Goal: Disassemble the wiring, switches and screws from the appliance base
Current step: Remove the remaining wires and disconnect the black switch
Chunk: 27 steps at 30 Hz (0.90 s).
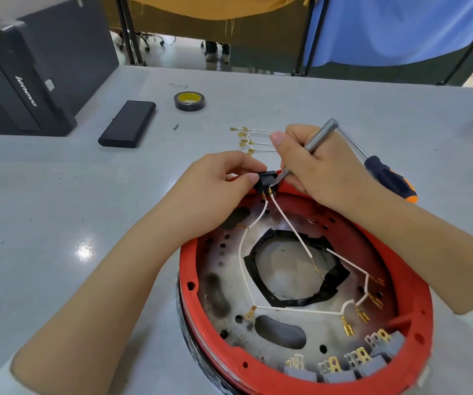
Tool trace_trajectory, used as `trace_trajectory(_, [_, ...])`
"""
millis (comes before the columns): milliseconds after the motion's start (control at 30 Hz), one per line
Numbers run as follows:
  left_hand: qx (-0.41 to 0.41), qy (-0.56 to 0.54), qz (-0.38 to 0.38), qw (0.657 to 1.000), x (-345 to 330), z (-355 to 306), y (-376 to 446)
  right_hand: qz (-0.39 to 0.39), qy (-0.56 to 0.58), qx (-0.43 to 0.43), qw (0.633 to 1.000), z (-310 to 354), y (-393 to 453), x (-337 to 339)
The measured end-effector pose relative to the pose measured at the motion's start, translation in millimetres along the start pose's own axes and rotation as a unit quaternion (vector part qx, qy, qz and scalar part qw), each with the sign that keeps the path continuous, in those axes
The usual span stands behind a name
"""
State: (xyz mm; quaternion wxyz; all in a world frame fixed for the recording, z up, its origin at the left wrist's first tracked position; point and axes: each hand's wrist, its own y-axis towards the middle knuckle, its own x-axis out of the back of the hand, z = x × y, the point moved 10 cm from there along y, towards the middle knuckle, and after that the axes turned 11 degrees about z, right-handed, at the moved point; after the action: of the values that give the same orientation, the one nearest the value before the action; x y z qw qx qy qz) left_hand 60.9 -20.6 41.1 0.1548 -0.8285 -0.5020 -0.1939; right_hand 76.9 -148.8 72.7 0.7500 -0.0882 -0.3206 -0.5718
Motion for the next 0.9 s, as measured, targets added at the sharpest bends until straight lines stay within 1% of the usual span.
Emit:
trace_trajectory(133, [0.001,0.0,0.001,1.0,-0.4,0.6,-0.5,0.007,0.038,-0.006,0.999,-2.9,0.6,-0.3])
trace_trajectory(233, [0.0,0.002,-0.001,1.0,0.1,0.3,-0.2,0.008,0.043,0.002,0.999,-1.4,-1.5,-0.2])
trace_trajectory(367, [-0.002,0.004,0.0,1.0,-0.1,-0.3,0.1,-0.016,0.01,0.017,1.0,3.5,-4.3,3.9])
trace_trajectory(467, [-0.002,0.0,0.002,1.0,-0.7,-0.6,0.0,-0.019,-0.007,0.015,1.0,3.7,-4.4,3.1])
trace_trajectory(700, [-0.001,0.009,0.0,1.0,-0.3,-0.3,0.6,-0.001,0.04,0.003,0.999,-3.8,-1.4,1.1])
trace_trajectory(900, [-0.001,0.01,0.001,1.0,-0.5,-0.5,1.0,-0.021,-0.008,0.015,1.0,4.0,-5.5,4.9])
